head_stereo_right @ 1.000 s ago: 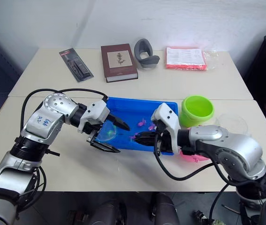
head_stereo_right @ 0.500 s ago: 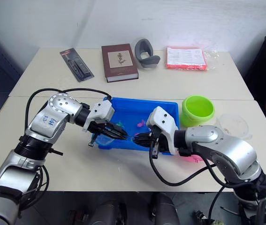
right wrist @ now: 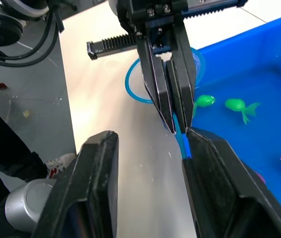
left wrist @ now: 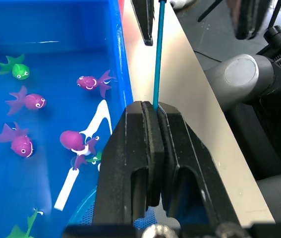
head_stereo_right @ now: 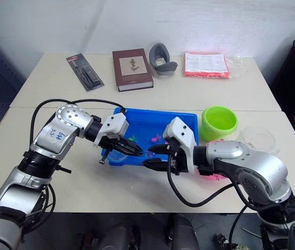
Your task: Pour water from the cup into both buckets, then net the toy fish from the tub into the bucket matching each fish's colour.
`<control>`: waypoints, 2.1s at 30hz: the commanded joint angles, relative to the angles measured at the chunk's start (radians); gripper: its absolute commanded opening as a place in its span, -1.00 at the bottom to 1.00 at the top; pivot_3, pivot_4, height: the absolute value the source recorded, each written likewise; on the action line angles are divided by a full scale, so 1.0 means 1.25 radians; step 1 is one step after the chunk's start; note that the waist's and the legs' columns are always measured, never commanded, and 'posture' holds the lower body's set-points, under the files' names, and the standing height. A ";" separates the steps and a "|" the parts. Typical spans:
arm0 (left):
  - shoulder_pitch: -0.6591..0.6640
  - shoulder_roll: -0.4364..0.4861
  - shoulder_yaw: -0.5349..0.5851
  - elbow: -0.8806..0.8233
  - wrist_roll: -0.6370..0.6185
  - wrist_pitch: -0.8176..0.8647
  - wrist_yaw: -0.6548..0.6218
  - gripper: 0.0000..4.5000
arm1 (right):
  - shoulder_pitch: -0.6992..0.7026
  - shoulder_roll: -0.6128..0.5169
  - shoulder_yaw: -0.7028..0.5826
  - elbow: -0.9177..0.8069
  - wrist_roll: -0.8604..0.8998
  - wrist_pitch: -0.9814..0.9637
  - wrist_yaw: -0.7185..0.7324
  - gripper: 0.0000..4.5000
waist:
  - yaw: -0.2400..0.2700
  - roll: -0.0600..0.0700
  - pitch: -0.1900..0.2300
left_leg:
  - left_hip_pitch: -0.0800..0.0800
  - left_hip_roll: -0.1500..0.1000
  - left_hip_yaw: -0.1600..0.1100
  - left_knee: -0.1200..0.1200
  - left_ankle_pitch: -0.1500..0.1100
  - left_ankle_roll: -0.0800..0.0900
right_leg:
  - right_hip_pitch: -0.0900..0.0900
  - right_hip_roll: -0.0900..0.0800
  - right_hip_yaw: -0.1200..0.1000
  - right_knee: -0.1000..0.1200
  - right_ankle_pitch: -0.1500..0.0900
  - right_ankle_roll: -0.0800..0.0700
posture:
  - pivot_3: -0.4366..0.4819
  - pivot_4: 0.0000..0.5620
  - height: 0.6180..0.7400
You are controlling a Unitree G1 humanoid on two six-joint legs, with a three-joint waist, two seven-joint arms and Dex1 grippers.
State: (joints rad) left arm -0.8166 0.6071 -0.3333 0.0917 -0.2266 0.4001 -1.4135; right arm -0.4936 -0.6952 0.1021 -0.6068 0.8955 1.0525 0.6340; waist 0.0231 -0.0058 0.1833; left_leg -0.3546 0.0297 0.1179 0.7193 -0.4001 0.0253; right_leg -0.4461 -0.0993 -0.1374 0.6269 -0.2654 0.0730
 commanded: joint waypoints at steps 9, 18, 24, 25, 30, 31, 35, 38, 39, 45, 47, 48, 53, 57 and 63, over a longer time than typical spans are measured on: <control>-0.009 0.004 0.008 -0.013 0.000 -0.002 -0.006 -1.00 | -0.009 0.023 -0.039 0.013 0.047 0.018 -0.019 -0.08 | 0.000 0.000 0.000 | 0.000 0.000 0.000 0.000 0.000 0.000 | 0.000 0.000 0.000 0.000 0.000 0.000 | -0.05 -0.47 1.00; 0.001 0.014 0.010 -0.019 0.001 -0.003 -0.009 -1.00 | -0.001 0.027 -0.047 0.027 0.042 0.002 -0.005 -0.99 | -0.001 0.000 0.000 | 0.000 0.000 0.000 0.000 0.000 0.000 | 0.000 0.000 0.000 0.000 0.000 0.000 | -0.05 -0.47 1.00; 0.004 -0.018 0.078 -0.033 -0.092 0.010 -0.017 -0.42 | 0.005 0.012 -0.044 0.012 0.032 -0.012 0.014 -1.00 | 0.000 0.000 0.000 | 0.000 0.000 0.000 0.000 0.000 0.000 | 0.000 0.000 0.000 0.000 0.000 0.000 | -0.05 -0.47 1.00; -0.003 -0.023 0.110 -0.021 -0.114 0.011 -0.009 -0.25 | 0.010 0.007 -0.049 0.002 0.028 -0.024 0.020 -1.00 | 0.000 0.000 0.000 | 0.000 0.000 0.000 0.000 0.000 0.000 | 0.000 0.000 0.000 0.000 0.000 0.000 | -0.05 -0.47 1.00; -0.036 -0.005 0.272 0.067 -0.186 -0.060 0.010 0.61 | 0.060 -0.048 -0.146 -0.064 0.049 -0.050 0.032 -1.00 | 0.000 0.000 0.000 | 0.000 0.001 0.000 0.001 0.000 0.000 | 0.000 0.000 0.000 0.000 0.000 0.000 | -0.05 -0.47 1.00; -0.039 0.006 0.308 0.104 -0.186 -0.083 0.033 0.78 | 0.084 -0.075 -0.184 -0.080 0.051 -0.045 0.030 -1.00 | 0.000 0.000 0.000 | 0.000 0.000 0.000 0.001 0.000 0.000 | 0.000 0.000 0.000 0.000 0.000 0.000 | -0.05 -0.47 1.00; 0.002 0.089 0.355 0.201 -0.164 -0.128 0.010 0.99 | 0.182 -0.163 -0.301 -0.121 0.009 -0.061 0.025 -1.00 | -0.001 0.000 0.000 | 0.000 0.000 0.000 0.000 0.000 0.000 | 0.000 -0.001 0.000 0.000 0.000 0.000 | -0.05 -0.47 1.00; 0.067 0.119 0.372 0.236 -0.155 -0.167 -0.001 0.99 | 0.255 -0.212 -0.353 -0.113 -0.086 -0.128 0.032 -1.00 | -0.001 0.000 0.000 | 0.001 0.000 0.001 -0.001 0.000 0.000 | 0.001 0.000 0.000 0.000 0.000 0.000 | -0.05 -0.47 1.00; 0.090 0.123 0.370 0.237 -0.151 -0.184 -0.009 0.99 | 0.278 -0.232 -0.357 -0.103 -0.136 -0.165 0.040 -1.00 | -0.001 0.000 0.000 | 0.002 0.000 0.001 -0.001 0.000 0.000 | 0.001 -0.001 0.001 0.000 0.000 0.000 | -0.05 -0.47 1.00; 0.182 0.095 0.330 0.177 -0.154 -0.200 -0.020 0.99 | 0.334 -0.356 -0.246 0.011 -0.404 -0.429 0.146 -1.00 | 0.002 -0.001 -0.001 | 0.001 0.000 0.002 0.000 0.000 0.000 | 0.001 -0.001 0.001 0.000 0.001 0.001 | -0.05 -0.47 1.00; 0.188 0.077 0.317 0.163 -0.156 -0.201 -0.019 0.99 | 0.298 -0.359 -0.184 0.040 -0.468 -0.478 0.146 -1.00 | 0.000 -0.002 -0.001 | 0.002 0.000 0.002 0.000 0.000 0.000 | 0.001 -0.001 0.001 0.000 0.001 0.001 | -0.05 -0.47 1.00; 0.189 0.068 0.312 0.159 -0.155 -0.201 -0.016 0.99 | 0.282 -0.358 -0.156 0.054 -0.497 -0.502 0.151 -1.00 | -0.001 -0.002 -0.001 | 0.002 0.000 0.002 0.000 0.000 0.000 | 0.001 -0.001 0.002 0.000 0.001 0.001 | -0.05 -0.47 1.00; 0.195 0.042 0.300 0.143 -0.152 -0.202 -0.001 0.99 | 0.238 -0.364 -0.066 0.097 -0.600 -0.611 0.194 -1.00 | -0.002 -0.002 -0.001 | 0.002 0.000 0.002 0.000 0.000 0.000 | 0.001 0.000 0.001 0.000 0.001 0.001 | -0.05 -0.47 1.00; 0.200 0.032 0.294 0.127 -0.156 -0.195 0.007 0.99 | 0.190 -0.374 -0.009 0.144 -0.682 -0.667 0.234 -1.00 | -0.004 -0.002 -0.001 | 0.002 0.001 0.002 0.000 0.000 0.000 | 0.001 0.000 0.002 0.000 0.001 0.001 | -0.05 -0.47 1.00; 0.207 0.027 0.290 0.109 -0.161 -0.186 0.011 0.99 | 0.129 -0.345 0.046 0.153 -0.688 -0.640 0.300 -1.00 | -0.002 -0.002 -0.001 | 0.002 0.001 0.002 0.001 0.000 0.000 | 0.001 0.000 0.001 0.000 0.001 0.001 | -0.05 -0.47 1.00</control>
State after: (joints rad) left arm -0.5613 0.6404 0.0211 0.2614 -0.4119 0.1685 -1.4042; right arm -0.3224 -1.1400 0.1459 -0.3951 0.0283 0.2426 0.9766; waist 0.0202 -0.0077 0.1821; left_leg -0.3525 0.0311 0.1197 0.7202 -0.4001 0.0252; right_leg -0.4446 -0.0997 -0.1359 0.6270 -0.2646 0.0744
